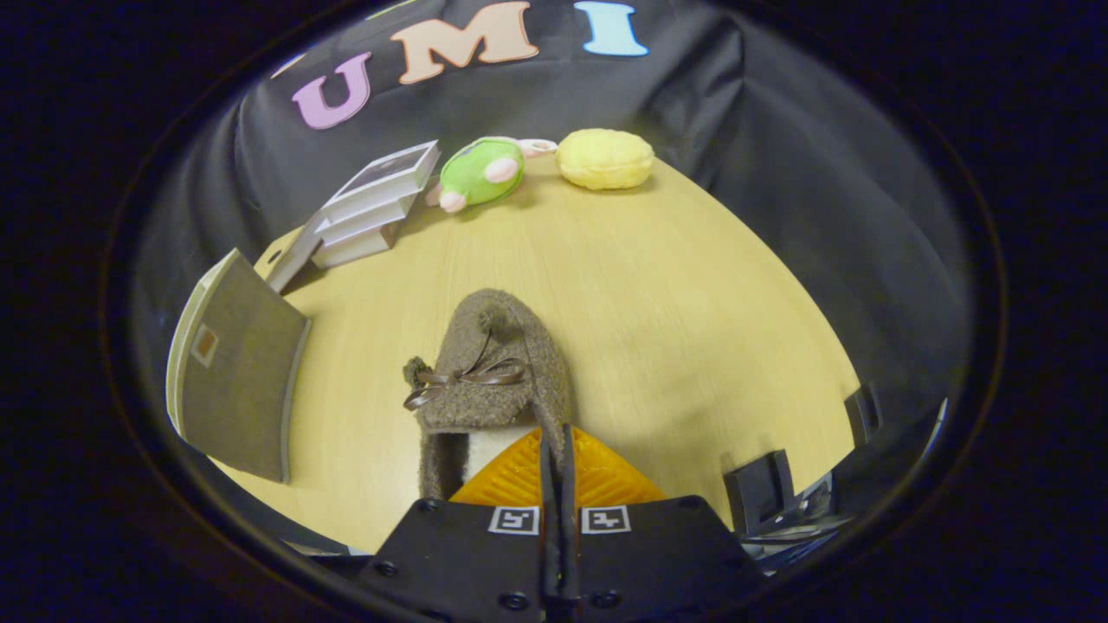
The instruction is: Open the storage box then place both shoes into the box .Put the left shoe in first, then the right shoe, with the right side of both shoes facing outward in a uniform manner.
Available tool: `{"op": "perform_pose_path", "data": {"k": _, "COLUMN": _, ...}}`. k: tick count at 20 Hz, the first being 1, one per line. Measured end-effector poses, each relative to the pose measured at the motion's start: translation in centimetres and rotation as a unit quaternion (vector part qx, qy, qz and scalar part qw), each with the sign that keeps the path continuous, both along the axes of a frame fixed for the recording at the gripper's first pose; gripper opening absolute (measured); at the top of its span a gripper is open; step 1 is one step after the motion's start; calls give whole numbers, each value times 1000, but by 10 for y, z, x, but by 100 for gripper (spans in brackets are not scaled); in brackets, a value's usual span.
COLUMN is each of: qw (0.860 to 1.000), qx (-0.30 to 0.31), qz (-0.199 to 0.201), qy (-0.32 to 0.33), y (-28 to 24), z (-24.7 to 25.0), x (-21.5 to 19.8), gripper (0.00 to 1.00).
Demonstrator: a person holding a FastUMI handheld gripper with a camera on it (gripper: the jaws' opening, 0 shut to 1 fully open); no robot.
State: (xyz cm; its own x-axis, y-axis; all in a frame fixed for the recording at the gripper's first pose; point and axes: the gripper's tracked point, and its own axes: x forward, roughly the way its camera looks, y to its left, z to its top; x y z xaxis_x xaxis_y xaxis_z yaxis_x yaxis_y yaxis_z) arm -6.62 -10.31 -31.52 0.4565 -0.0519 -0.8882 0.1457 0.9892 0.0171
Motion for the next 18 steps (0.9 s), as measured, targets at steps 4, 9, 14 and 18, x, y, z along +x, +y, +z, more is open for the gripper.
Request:
{"op": "perform_pose_path", "data": {"k": 4, "qw": 1000, "qx": 5, "qz": -25, "qy": -3, "y": 12, "z": 17, "x": -3, "gripper": 4}}
{"op": "perform_pose_path", "data": {"k": 9, "qw": 999, "qx": 15, "qz": -51, "qy": -8, "y": 35, "z": 45, "x": -7, "gripper": 4}}
{"op": "perform_pose_path", "data": {"k": 14, "qw": 998, "qx": 23, "qz": -63, "qy": -19, "y": 64, "z": 75, "x": -4, "gripper": 4}}
{"op": "perform_pose_path", "data": {"k": 18, "qw": 997, "qx": 26, "qz": -60, "qy": -33, "y": 92, "z": 99, "x": 2, "gripper": 4}}
